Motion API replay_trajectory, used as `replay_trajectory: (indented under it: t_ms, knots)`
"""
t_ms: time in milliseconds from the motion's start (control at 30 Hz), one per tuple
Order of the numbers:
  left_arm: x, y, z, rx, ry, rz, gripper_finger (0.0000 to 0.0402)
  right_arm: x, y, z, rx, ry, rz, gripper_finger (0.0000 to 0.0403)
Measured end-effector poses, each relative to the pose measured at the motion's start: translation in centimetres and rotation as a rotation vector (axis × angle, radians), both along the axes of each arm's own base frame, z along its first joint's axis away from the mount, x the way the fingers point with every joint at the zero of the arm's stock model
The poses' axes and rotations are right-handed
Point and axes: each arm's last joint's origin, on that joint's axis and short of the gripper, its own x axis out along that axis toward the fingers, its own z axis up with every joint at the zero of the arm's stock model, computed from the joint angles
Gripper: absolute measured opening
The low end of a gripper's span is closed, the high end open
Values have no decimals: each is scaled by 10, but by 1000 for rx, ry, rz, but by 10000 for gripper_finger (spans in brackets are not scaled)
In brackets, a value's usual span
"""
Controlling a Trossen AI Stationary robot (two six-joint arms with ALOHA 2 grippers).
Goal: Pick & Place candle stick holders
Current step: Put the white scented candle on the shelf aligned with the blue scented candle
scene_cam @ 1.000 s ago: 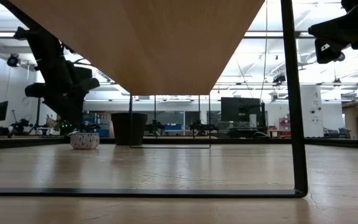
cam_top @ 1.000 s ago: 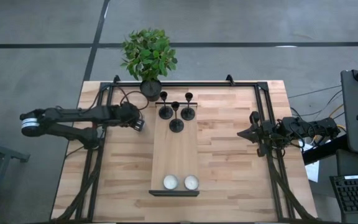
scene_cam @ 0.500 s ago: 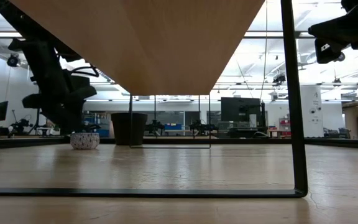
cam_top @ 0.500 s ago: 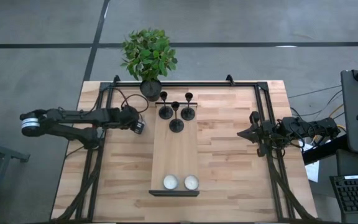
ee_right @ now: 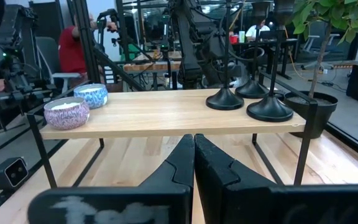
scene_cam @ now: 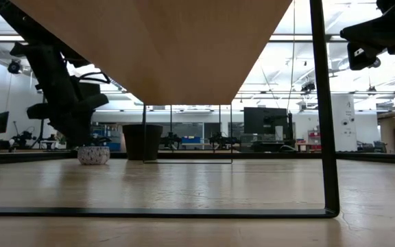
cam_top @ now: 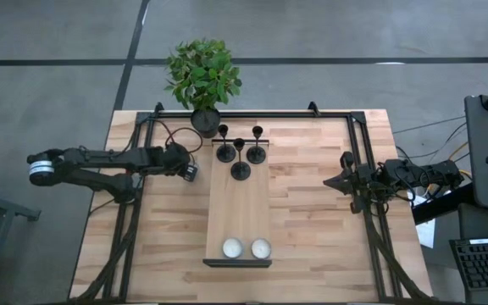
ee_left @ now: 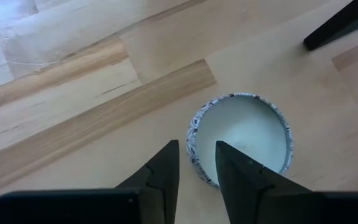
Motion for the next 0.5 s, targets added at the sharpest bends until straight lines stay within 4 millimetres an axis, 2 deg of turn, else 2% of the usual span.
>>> replay_trajectory:
  t_ms: [300,500]
  knots:
    - [0,0,-1,-12,-7,7,99,0,0,0,0,0,0,8]
    - [-5,-2,-11,-18,9,18,98,0,0,0,0,0,0,8]
